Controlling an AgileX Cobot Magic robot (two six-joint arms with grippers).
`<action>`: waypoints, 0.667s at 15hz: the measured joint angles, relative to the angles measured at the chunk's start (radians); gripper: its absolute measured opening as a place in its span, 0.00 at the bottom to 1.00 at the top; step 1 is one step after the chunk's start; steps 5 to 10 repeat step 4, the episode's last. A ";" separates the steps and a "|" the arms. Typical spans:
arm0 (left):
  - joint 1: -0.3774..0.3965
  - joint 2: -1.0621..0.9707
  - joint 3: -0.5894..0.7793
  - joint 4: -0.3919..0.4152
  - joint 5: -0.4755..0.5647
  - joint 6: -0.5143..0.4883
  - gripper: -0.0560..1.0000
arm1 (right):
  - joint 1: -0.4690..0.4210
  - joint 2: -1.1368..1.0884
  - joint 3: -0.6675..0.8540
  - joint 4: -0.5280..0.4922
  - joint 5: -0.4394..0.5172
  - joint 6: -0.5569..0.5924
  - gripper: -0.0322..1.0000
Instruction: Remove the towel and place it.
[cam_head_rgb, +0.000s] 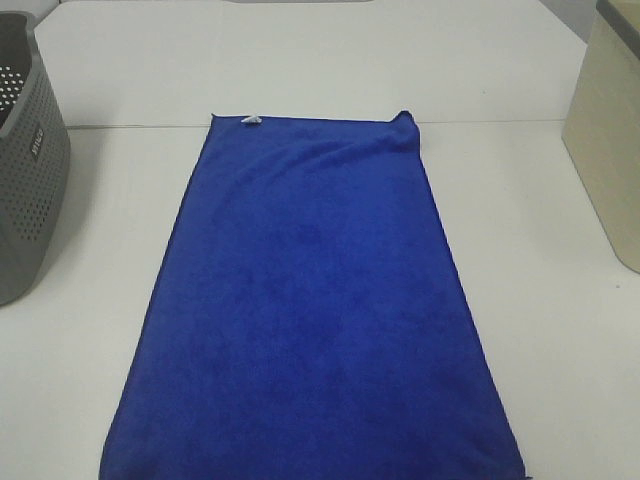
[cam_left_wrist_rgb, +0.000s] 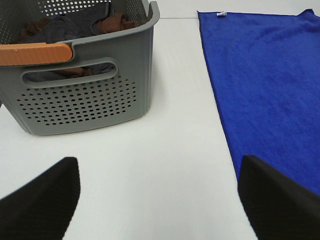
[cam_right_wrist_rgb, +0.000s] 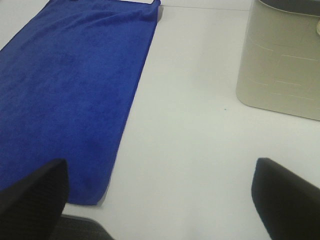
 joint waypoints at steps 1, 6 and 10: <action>0.000 0.000 0.000 0.000 0.000 0.000 0.80 | 0.000 0.000 0.000 0.000 0.000 0.000 0.96; 0.000 0.000 0.000 0.000 0.000 0.000 0.80 | 0.000 0.000 0.000 0.000 0.000 0.000 0.96; 0.000 0.000 0.000 0.000 0.000 0.000 0.80 | 0.000 0.000 0.000 0.000 0.000 0.000 0.96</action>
